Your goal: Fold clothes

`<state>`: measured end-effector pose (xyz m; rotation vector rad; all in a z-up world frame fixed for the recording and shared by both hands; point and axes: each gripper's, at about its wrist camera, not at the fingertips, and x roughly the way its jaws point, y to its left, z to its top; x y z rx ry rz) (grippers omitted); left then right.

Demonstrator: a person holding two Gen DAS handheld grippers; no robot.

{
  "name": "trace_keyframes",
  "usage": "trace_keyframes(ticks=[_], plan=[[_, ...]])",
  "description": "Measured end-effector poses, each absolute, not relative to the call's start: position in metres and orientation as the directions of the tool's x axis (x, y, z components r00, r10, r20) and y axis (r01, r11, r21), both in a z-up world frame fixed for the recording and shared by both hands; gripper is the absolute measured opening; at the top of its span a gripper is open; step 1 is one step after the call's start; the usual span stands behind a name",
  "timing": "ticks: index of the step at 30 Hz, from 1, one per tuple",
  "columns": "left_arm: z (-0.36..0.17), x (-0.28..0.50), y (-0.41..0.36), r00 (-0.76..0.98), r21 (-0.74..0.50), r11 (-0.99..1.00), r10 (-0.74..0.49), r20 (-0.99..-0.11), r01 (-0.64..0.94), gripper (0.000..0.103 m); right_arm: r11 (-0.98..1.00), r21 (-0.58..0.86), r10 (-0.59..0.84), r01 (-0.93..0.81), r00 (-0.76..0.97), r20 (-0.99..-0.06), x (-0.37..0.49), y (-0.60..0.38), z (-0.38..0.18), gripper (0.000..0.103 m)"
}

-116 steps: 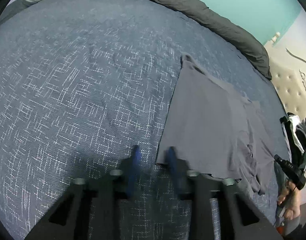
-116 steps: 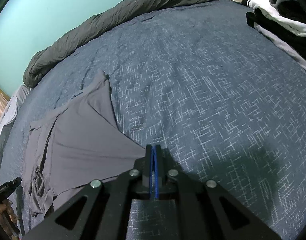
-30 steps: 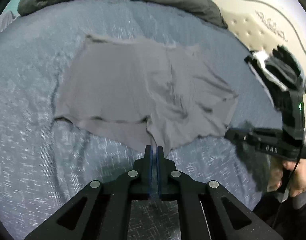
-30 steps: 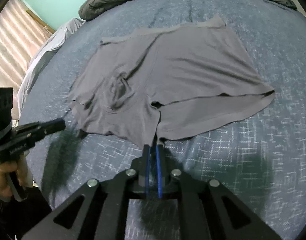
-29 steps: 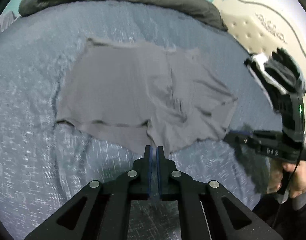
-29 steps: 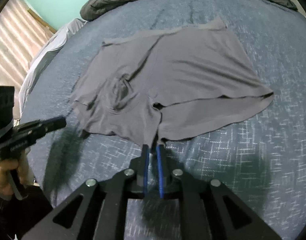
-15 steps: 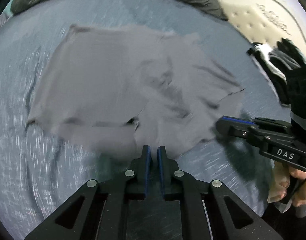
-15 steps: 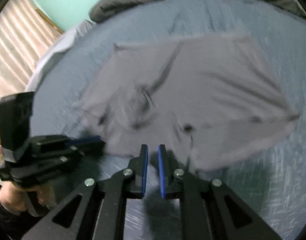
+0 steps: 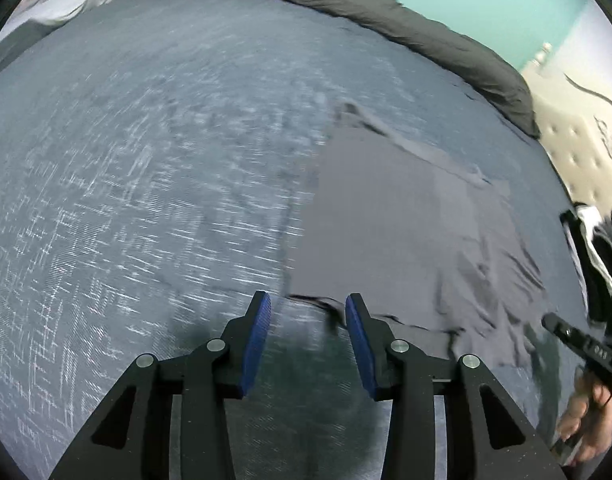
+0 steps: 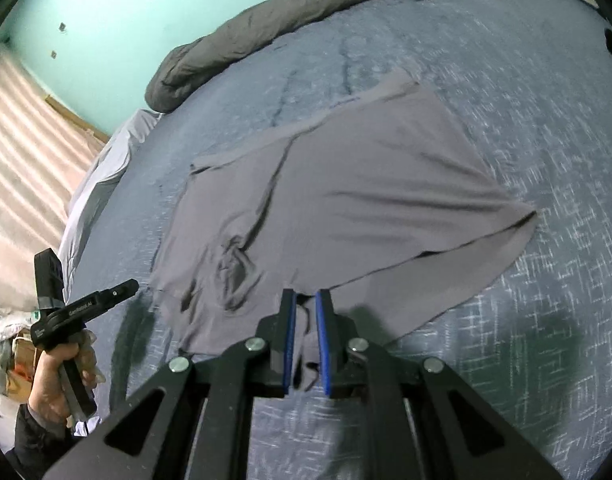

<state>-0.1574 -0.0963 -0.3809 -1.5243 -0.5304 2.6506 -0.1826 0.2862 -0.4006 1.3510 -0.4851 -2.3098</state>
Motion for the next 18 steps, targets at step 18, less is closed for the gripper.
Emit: trace_keyframes(ticks=[18], plan=[[-0.400, -0.181, -0.097, -0.516, -0.323, -0.938, 0.217, -0.829, 0.125, 0.002, -0.844, 0.527, -0.504, 0.101, -0.486, -0.714, -0.179, 0.326, -0.403, 0.013]])
